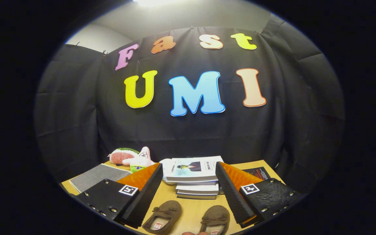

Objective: Open the storage box then place both shoes into the box .Put the left shoe in first, then the right shoe, with the right side of both shoes facing outward in a uniform manner.

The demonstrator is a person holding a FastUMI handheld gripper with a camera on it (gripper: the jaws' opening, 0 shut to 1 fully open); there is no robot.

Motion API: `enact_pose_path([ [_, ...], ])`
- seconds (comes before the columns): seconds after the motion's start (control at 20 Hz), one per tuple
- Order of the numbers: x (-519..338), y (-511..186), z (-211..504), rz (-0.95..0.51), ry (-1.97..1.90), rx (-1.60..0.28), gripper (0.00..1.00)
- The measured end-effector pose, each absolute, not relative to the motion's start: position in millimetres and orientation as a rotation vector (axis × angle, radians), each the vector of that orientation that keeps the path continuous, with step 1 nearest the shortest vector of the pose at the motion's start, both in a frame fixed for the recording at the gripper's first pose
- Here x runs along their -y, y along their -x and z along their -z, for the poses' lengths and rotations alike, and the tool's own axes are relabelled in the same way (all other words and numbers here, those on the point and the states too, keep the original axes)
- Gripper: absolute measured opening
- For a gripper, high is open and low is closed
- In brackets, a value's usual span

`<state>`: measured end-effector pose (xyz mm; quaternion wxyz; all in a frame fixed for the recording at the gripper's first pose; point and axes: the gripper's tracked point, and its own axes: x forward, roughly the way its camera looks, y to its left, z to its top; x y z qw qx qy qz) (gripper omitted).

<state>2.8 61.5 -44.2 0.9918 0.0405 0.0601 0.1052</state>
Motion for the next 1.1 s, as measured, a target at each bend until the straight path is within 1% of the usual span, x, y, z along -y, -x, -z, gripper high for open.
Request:
enact_pose_path([
  [0.15,-88.4,-0.5,71.1,-0.303,-0.129,-0.228,0.99],
  [0.4,-124.2,-4.3,105.6,-0.412,-0.232,-0.36,0.99],
  [0.55,-148.9,3.5,128.5,-0.531,-0.319,-0.478,0.99],
  [0.7,-182.8,18.3,160.7,-0.687,-0.438,-0.655,0.98],
  [0.75,-195.0,24.2,166.7,-0.747,-0.491,-0.708,0.96],
  [0.85,-215.6,36.4,173.6,-0.843,-0.597,-0.808,0.96],
  [0.95,-230.5,43.5,181.2,-0.908,-0.688,-0.875,0.96],
  [1.1,-239.7,48.9,182.2,-0.962,-0.779,-0.929,0.96],
])
